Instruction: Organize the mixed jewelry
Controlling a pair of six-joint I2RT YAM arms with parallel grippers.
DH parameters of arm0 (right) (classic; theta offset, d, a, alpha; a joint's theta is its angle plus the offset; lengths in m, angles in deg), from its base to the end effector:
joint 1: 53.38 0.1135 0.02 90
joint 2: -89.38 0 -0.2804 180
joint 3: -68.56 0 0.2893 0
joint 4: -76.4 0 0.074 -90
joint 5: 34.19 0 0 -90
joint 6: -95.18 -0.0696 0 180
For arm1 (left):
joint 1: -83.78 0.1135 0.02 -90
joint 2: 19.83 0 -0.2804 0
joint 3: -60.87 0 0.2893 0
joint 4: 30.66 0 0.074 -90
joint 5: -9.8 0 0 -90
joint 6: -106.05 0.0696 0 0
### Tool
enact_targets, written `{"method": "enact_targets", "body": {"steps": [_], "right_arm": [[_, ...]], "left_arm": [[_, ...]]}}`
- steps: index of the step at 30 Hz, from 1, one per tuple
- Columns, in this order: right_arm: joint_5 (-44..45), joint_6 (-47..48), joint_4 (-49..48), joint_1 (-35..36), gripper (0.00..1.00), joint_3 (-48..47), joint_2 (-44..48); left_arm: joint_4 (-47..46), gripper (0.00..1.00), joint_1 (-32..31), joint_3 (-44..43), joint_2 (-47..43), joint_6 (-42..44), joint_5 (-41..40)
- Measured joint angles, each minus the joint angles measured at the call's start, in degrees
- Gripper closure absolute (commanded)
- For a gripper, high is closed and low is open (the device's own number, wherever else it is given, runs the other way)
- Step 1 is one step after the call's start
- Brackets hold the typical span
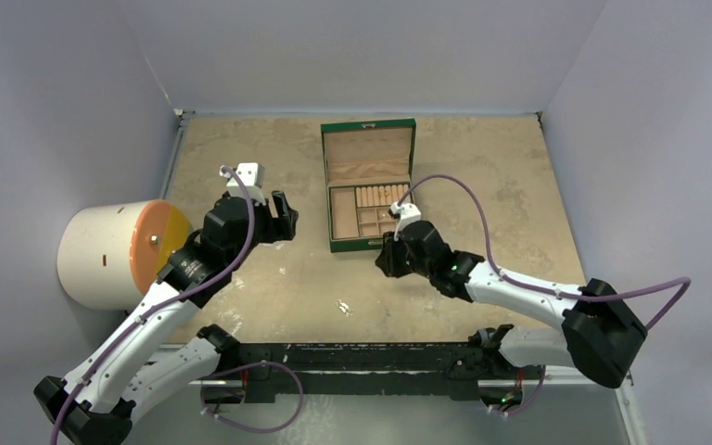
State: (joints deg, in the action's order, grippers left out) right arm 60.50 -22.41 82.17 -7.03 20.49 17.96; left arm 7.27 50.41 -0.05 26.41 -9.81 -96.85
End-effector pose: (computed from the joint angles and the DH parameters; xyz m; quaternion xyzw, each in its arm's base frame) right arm 0.2260 0.2287 0.1949 -0.1199 0.8533 0.2762 0.4257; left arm 0.2074 -0.1127 0.3338 -0.0254 0.8297 -0.1639 0.5330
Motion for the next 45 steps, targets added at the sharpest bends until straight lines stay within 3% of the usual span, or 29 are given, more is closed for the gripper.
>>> {"method": "enact_targets", "body": {"steps": [13,45], "right_arm": [[-4.2,-10.0,-1.6,4.9,0.71,11.8,1.2],[-6.7,-13.8,-1.5,5.5,0.75,15.9,4.9]], "left_arm": [[0.0,0.30,0.4,0.0,0.0,0.0,0.0],[0.0,0.30,0.5,0.0,0.4,0.0,0.2]]}}
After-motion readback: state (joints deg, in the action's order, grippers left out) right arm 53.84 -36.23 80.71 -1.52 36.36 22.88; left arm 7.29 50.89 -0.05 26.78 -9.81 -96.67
